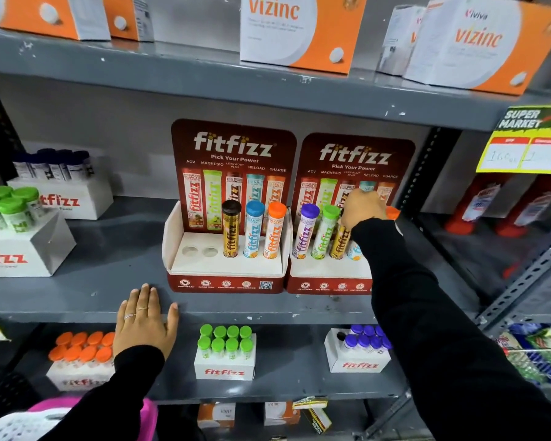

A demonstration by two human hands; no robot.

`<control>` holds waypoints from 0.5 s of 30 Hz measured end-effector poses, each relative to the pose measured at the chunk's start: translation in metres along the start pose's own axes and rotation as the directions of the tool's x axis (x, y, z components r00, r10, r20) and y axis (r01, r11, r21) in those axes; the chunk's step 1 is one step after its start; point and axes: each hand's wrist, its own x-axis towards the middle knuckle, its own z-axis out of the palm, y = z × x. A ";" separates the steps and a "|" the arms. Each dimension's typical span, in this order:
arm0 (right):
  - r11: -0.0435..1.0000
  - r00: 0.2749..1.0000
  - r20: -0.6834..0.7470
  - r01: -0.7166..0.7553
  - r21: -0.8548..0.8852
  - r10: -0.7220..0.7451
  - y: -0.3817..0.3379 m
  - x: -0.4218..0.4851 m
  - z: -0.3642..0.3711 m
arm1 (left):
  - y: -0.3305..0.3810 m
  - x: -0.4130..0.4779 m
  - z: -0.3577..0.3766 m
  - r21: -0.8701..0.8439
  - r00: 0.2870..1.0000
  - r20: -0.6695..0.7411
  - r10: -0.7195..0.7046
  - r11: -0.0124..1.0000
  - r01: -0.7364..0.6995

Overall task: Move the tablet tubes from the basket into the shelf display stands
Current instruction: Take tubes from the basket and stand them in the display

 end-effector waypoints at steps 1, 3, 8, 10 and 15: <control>1.000 1.000 0.007 0.011 0.009 -0.011 0.000 -0.004 0.000 | 0.000 -0.003 -0.001 -0.010 1.000 0.000 0.000 1.000 0.000; 0.996 0.993 0.084 0.083 0.018 -0.084 -0.036 -0.007 0.019 | -0.028 -0.021 0.010 -0.010 0.990 0.086 -0.111 0.994 0.113; 0.988 0.988 -0.043 0.149 -0.051 -0.151 -0.061 -0.036 -0.015 | -0.015 -0.006 0.006 -0.067 0.999 0.019 -0.041 0.997 0.042; 0.964 0.952 -0.151 0.256 -0.077 -0.265 -0.085 -0.055 -0.026 | -0.002 0.007 0.004 -0.131 0.999 -0.034 0.030 0.991 -0.034; 0.647 0.651 -0.070 0.759 0.075 -0.756 -0.195 -0.123 0.041 | -0.039 -0.034 0.024 -0.151 1.000 -0.024 -0.005 0.989 0.002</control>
